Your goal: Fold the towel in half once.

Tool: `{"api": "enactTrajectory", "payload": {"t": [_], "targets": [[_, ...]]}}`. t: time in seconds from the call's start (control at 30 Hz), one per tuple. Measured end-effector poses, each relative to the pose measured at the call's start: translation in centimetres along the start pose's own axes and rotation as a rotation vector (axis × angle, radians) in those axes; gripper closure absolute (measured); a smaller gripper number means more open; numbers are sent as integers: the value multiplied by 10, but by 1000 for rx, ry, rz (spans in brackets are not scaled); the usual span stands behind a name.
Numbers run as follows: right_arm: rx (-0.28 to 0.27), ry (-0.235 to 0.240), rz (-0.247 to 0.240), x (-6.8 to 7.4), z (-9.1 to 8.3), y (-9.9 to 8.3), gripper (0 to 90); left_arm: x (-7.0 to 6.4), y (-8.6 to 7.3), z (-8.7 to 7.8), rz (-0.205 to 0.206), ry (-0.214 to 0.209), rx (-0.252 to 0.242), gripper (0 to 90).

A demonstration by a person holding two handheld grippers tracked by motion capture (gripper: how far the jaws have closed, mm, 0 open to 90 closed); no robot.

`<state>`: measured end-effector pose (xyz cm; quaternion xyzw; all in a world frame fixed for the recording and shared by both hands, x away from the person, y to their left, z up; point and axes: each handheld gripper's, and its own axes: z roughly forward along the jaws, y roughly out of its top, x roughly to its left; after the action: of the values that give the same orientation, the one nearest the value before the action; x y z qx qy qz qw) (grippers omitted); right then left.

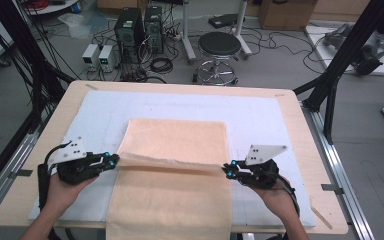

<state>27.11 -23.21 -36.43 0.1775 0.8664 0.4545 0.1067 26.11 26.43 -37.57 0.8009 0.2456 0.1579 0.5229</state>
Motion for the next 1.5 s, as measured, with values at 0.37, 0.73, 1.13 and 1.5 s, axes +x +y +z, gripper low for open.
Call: {"api": "enactTrajectory", "payload": {"t": [0.37, 0.73, 1.13, 1.5], "targets": [[-23, 142, -77, 68, -33, 2, 818, -68, -24, -56, 44, -55, 33, 846], [33, 121, -8, 36, -2, -5, 523, -46, -26, -35, 2, -51, 87, 533], [99, -89, 101, -51, 41, 3, 421, 34, -9, 38, -114, 38, 146, 443], [124, -147, 174, -101, 74, 0, 338, 83, 0, 92, -214, 122, 189, 486]]}}
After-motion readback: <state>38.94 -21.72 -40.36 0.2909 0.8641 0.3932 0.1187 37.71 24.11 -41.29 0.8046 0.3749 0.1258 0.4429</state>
